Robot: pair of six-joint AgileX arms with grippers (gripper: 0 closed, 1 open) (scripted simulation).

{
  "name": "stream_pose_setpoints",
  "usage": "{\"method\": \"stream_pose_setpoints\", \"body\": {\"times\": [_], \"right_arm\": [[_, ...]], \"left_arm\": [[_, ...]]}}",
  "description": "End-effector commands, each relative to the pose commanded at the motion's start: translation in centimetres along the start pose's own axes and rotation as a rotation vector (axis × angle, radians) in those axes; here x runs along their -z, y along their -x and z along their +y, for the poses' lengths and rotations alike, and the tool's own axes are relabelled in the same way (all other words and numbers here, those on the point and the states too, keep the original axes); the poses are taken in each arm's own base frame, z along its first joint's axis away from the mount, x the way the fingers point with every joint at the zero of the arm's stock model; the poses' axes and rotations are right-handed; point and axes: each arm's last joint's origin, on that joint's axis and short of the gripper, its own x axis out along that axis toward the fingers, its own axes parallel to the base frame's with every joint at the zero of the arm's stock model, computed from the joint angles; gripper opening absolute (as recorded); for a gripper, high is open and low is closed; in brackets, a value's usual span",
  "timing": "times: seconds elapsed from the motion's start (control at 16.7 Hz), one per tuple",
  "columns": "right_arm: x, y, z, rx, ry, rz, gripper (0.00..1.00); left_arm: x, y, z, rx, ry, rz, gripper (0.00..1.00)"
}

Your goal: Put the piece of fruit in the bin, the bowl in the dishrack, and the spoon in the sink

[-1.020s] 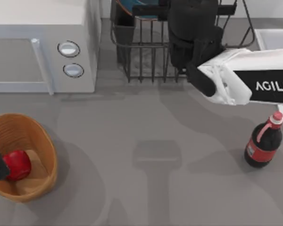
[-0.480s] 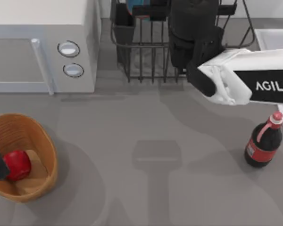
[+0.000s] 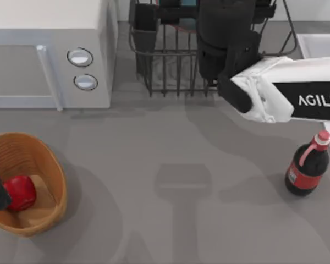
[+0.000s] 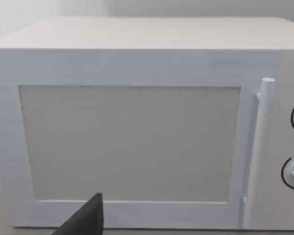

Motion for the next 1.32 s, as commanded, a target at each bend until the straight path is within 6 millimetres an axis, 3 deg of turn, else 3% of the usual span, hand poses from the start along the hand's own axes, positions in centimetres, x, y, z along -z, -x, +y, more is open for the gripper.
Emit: {"method": "stream_pose_setpoints", "body": {"times": [0.3, 0.42, 0.54, 0.72, 0.9, 1.08, 1.32], "right_arm": [[0.0, 0.1, 0.1, -0.002, 0.0, 0.0, 1.0], [-0.4, 0.2, -0.9, -0.005, 0.002, 0.002, 1.0], [-1.2, 0.7, -3.2, -0.012, 0.006, 0.011, 1.0], [-2.7, 2.9, -8.2, -0.032, 0.014, 0.034, 1.0], [-4.5, 7.4, -14.0, -0.058, 0.009, 0.045, 1.0], [-5.3, 13.9, -19.4, -0.077, -0.008, 0.021, 1.0], [-2.8, 22.0, -24.0, -0.075, -0.019, -0.028, 1.0]], "left_arm": [[0.0, 0.0, 0.0, 0.0, 0.0, 0.0, 1.0], [0.0, 0.0, 0.0, 0.0, 0.0, 0.0, 1.0], [0.0, 0.0, 0.0, 0.0, 0.0, 0.0, 1.0], [0.0, 0.0, 0.0, 0.0, 0.0, 0.0, 1.0], [0.0, 0.0, 0.0, 0.0, 0.0, 0.0, 1.0], [0.0, 0.0, 0.0, 0.0, 0.0, 0.0, 1.0], [0.0, 0.0, 0.0, 0.0, 0.0, 0.0, 1.0]]}}
